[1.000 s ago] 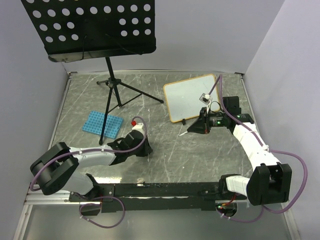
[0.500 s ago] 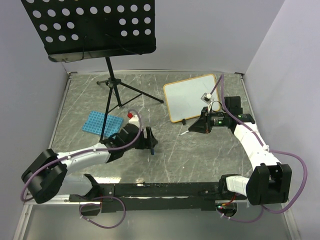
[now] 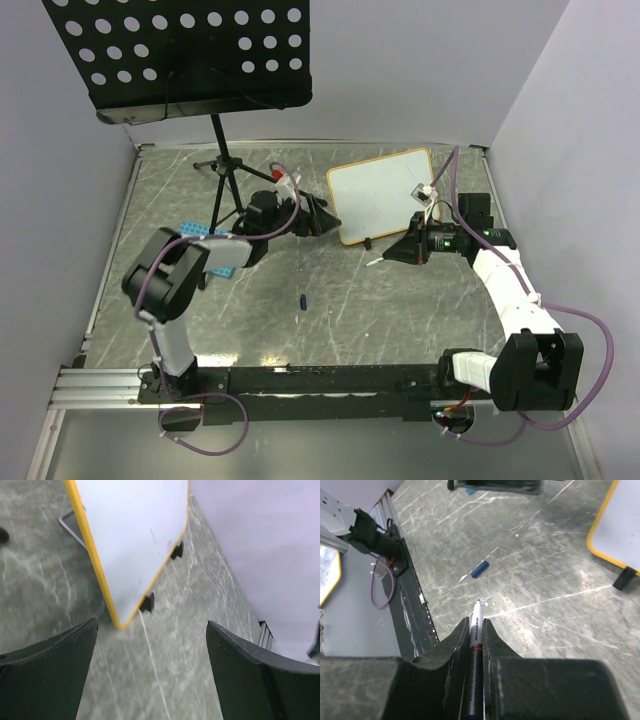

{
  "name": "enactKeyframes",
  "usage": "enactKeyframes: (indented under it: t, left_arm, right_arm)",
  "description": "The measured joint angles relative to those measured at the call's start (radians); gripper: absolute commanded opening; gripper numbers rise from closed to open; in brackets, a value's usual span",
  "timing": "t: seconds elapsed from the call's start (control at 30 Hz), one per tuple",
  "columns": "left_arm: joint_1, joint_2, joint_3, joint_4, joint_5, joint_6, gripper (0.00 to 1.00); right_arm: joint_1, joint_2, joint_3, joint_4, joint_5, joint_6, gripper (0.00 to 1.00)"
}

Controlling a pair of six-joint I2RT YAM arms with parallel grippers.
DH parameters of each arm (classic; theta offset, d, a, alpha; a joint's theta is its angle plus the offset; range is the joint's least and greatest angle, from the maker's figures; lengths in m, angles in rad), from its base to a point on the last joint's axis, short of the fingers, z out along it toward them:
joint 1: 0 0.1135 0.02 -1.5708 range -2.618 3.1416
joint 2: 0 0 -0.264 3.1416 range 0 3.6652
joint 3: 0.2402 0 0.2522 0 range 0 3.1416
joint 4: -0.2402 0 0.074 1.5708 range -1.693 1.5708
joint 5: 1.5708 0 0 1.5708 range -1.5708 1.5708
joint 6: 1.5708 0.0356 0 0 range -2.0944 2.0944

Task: Write a sentence on the whiteboard
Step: Pick up the whiteboard from the whiteboard stand.

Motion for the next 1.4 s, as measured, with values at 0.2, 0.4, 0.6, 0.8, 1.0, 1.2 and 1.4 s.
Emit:
enactKeyframes:
  t: [0.2,0.4,0.6,0.8,1.0,1.2,1.4]
  left_arm:
    - [0.042,0.161,0.113,0.028,0.042,-0.010,0.86]
    - [0.063,0.299,0.222,0.090,0.111,-0.016,0.78]
    - [0.063,0.406,0.297,0.190,0.177,-0.050,0.63]
    - [0.074,0.522,0.386,0.349,0.245,-0.151,0.53]
    - [0.081,0.605,0.457,0.428,0.278,-0.222,0.36]
    - [0.082,0.644,0.544,0.454,0.308,-0.259,0.26]
    - [0.082,0.658,0.580,0.456,0.329,-0.287,0.01]
  right_arm:
    - [-0.015,-0.011,0.000,-0.001,-0.014,0.000,0.00]
    - [-0.016,-0.012,0.000,-0.001,-0.021,0.000,0.00]
    - [-0.021,-0.012,0.000,-0.002,-0.024,0.000,0.00]
    - [-0.021,-0.011,0.000,-0.003,-0.024,-0.003,0.00]
    - [-0.022,-0.011,0.000,-0.005,-0.024,-0.003,0.00]
    - [-0.022,-0.010,0.000,-0.009,-0.024,-0.004,0.00]
    - [-0.031,-0.010,0.000,-0.009,-0.025,-0.004,0.00]
